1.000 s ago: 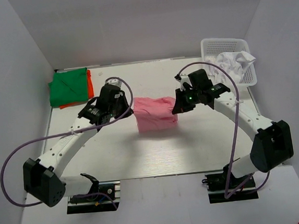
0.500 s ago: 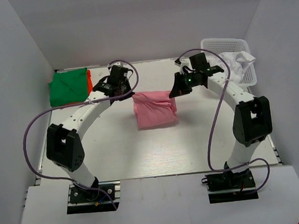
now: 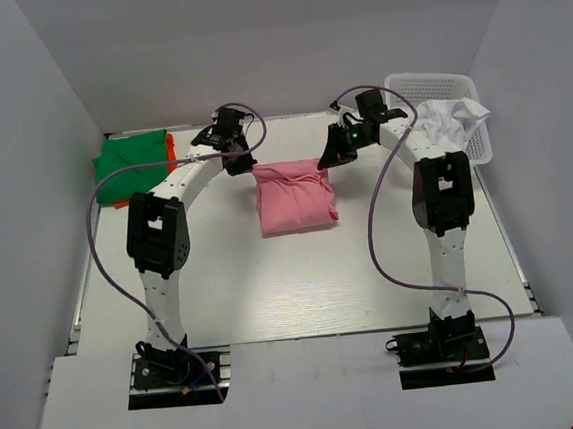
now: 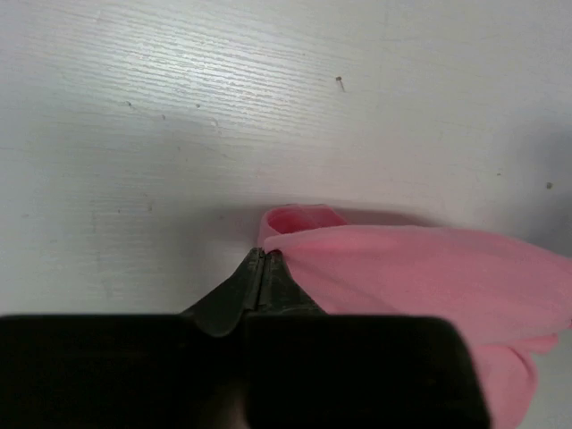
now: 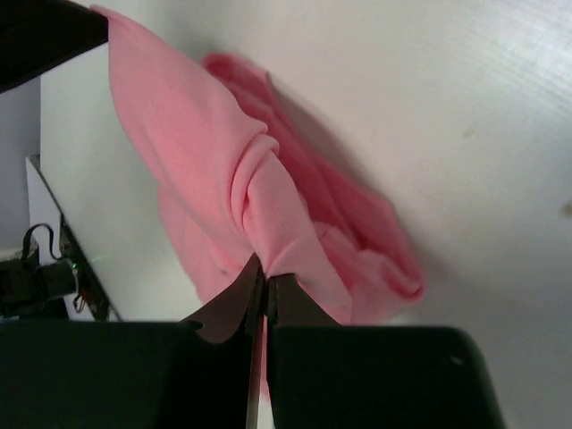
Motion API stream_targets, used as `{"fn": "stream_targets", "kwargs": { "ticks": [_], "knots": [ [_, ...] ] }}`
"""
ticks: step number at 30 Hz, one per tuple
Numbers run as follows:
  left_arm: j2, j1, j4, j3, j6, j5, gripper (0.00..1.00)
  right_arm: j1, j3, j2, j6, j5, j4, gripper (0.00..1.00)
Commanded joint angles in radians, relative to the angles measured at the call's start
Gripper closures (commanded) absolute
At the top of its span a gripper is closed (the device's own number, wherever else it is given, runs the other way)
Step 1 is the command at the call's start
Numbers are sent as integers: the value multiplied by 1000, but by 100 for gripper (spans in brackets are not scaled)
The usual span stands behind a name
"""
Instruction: Fold and stack the t-shirts
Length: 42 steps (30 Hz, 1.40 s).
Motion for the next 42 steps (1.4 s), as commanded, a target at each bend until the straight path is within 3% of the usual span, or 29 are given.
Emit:
{"fn": "stream_targets", "kwargs": {
  "ticks": [1,2,3,4,5,6,14,16,18,25,27,28,34,36,38,41,42],
  "knots": [
    [72,41,-32,135,29,44,85,-19,155,106,-16,-20,-11,84],
    [95,42,-43,136,29,58,84,-19,155,120,-17,-14,-11,71],
    [110,51,-43,183,39,83,50,-21,201,134,-13,5,2,55],
    [123,60,-58,203,39,83,27,-16,213,146,-19,24,5,11],
    [123,60,-58,214,39,95,4,-19,218,143,-20,35,25,10],
    [123,60,-58,214,39,95,0,-15,215,137,-20,63,32,10],
    [-60,60,135,-66,57,192,0,10,-52,-90,-19,146,176,10],
    [-60,60,146,-76,57,235,3,25,-70,-90,-17,164,169,18],
    [-37,46,146,-65,57,235,7,33,-66,-69,-8,180,161,25],
    [57,37,95,-13,57,262,23,91,77,72,20,230,118,26],
    [69,37,95,-13,57,262,26,97,100,100,33,276,118,30],
    [69,37,95,-22,57,274,27,105,106,103,43,287,121,37],
    [97,37,86,-44,66,310,34,113,111,132,59,348,127,45],
    [97,37,86,-64,66,310,42,107,91,134,70,321,152,55],
    [97,37,98,-64,66,337,49,111,70,120,101,312,193,75],
    [97,28,132,-85,66,388,61,107,43,97,128,310,248,84],
    [97,28,141,-99,66,403,79,88,22,94,135,298,261,86]
  ]
}}
